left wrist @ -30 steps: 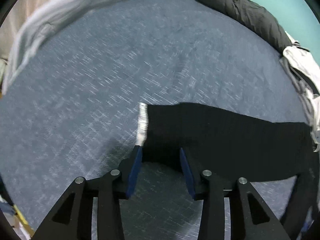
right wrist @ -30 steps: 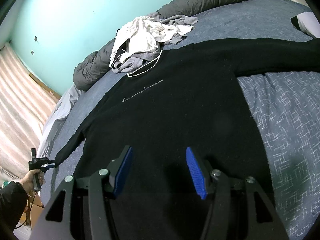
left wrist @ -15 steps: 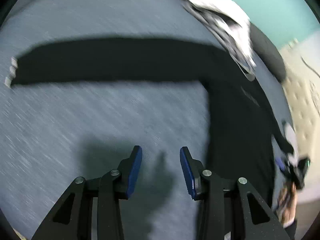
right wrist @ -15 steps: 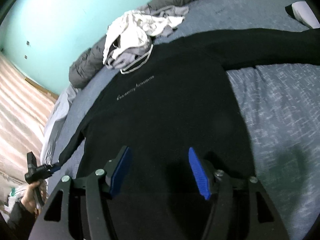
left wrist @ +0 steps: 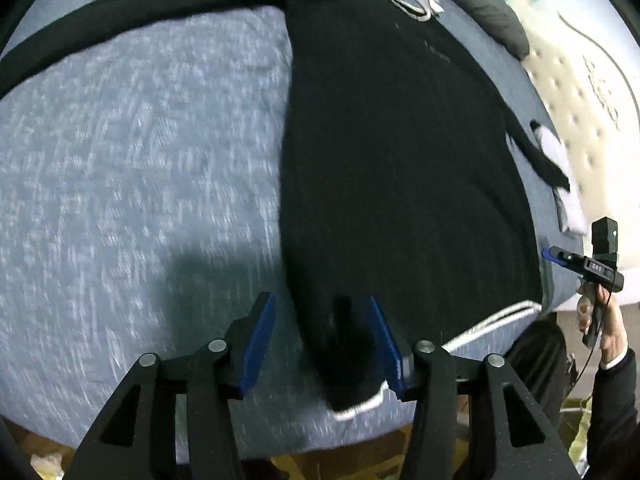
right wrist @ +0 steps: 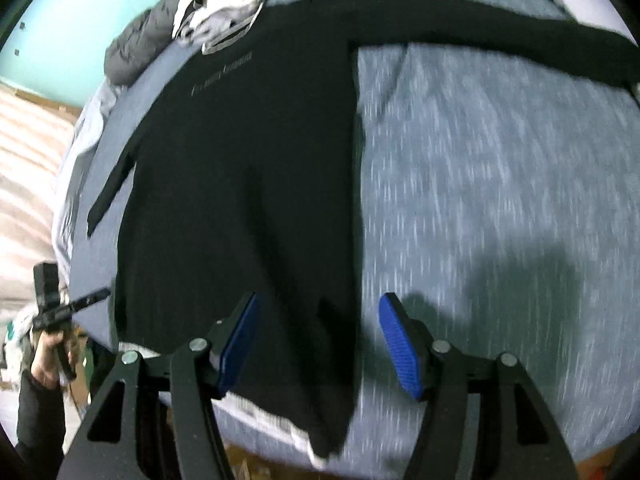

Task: Fold clothes
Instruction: 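Open the left tool and bring both tools back to the hem, then close both tools on the hem and tug it away from the collar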

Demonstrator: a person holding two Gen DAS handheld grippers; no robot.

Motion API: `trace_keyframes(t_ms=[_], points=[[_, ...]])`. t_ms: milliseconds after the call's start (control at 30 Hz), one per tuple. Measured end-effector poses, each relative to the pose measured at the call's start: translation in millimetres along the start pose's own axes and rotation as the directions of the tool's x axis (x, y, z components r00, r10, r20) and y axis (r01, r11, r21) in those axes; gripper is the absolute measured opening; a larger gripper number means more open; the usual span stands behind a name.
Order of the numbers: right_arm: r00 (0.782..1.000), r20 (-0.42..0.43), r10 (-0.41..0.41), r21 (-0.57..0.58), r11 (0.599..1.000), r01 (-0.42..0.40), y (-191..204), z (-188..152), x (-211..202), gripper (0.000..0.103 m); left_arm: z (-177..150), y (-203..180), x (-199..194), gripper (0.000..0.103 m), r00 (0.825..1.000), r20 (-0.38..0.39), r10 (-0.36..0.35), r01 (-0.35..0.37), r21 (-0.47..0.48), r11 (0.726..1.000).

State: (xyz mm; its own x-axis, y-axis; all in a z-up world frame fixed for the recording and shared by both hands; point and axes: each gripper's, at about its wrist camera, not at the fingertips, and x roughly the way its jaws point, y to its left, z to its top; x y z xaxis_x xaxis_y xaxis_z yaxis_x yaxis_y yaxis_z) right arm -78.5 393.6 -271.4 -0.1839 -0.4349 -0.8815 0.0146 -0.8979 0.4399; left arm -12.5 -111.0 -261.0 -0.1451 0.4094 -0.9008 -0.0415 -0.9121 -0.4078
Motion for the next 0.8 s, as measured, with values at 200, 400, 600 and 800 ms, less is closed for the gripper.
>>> trace_keyframes(t_ms=[200, 400, 600, 800], points=[[0.997, -0.073, 0.021, 0.017, 1.0, -0.02, -6.0, -38.5, 6.3, 0.063, -15.3, -10.2, 12.9, 0.052, 0.999, -0.037, -0.012, 0.013, 0.005, 1.0], [0.994, -0.095, 0.051, 0.021, 0.999, -0.049, -6.0, -56.3, 10.2, 0.061, -24.8, -15.5, 27.2, 0.049, 0.998, -0.062, -0.02, 0.021, 0.019, 1.0], [0.988, -0.142, 0.065, 0.014, 0.998, -0.063, -1.0, -61.9, 18.2, 0.033, -31.5, -21.2, 36.5, 0.009, 0.997, -0.074, -0.017, 0.02, 0.046, 0.999], [0.991, -0.12, 0.058, -0.03, 0.998, -0.062, -0.5, -67.5, 11.9, 0.006, -38.2, -33.0, 14.5, 0.006, 0.999, -0.034, -0.021, 0.023, 0.082, 0.996]])
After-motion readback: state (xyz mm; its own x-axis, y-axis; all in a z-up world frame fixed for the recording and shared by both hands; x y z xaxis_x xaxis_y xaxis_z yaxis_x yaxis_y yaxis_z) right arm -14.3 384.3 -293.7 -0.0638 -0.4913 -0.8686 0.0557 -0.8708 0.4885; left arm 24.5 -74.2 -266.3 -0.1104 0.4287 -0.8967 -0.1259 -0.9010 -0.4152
